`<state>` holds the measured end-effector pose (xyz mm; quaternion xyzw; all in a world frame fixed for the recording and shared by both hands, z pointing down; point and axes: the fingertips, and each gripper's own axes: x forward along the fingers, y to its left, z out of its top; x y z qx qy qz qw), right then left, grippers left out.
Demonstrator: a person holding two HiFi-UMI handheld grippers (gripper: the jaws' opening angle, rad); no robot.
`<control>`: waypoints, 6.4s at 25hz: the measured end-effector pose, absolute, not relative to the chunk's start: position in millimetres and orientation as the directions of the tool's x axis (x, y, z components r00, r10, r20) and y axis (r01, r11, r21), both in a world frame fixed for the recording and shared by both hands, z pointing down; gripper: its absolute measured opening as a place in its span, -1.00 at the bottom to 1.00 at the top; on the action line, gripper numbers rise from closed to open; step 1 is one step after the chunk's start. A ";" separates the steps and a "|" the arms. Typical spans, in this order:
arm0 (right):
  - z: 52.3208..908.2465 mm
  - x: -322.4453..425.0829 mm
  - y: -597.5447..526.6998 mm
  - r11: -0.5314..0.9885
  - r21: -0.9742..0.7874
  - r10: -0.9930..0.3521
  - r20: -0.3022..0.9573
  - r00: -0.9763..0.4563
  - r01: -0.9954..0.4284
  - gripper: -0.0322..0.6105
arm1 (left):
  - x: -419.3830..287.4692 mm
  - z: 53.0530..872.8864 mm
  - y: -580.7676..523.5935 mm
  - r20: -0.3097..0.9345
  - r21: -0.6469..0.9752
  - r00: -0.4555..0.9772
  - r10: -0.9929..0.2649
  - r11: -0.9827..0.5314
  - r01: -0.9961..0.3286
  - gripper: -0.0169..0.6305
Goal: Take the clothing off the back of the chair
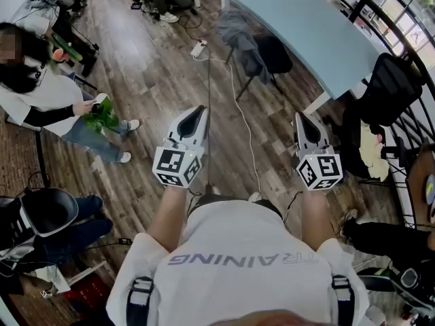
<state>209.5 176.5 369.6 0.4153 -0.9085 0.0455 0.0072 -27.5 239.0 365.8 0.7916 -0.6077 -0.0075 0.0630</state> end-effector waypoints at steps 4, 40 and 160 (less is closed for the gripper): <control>370.4 206.7 178.2 0.653 -0.091 -0.752 0.041 -0.658 -0.752 -0.84 | -32.1 367.7 242.0 0.061 0.115 0.255 -0.965 -0.247 -0.962 -0.79; 406.1 133.9 118.2 0.613 -0.131 -0.772 0.111 -0.626 -0.779 -0.84 | -104.5 401.0 174.5 0.103 0.154 0.296 -0.950 -0.279 -0.948 -0.78; 330.8 63.9 -396.2 0.537 -0.157 -0.828 0.086 -0.553 -0.829 -0.66 | -19.8 315.5 -408.5 0.072 0.074 0.740 -0.669 -0.736 -0.673 -0.76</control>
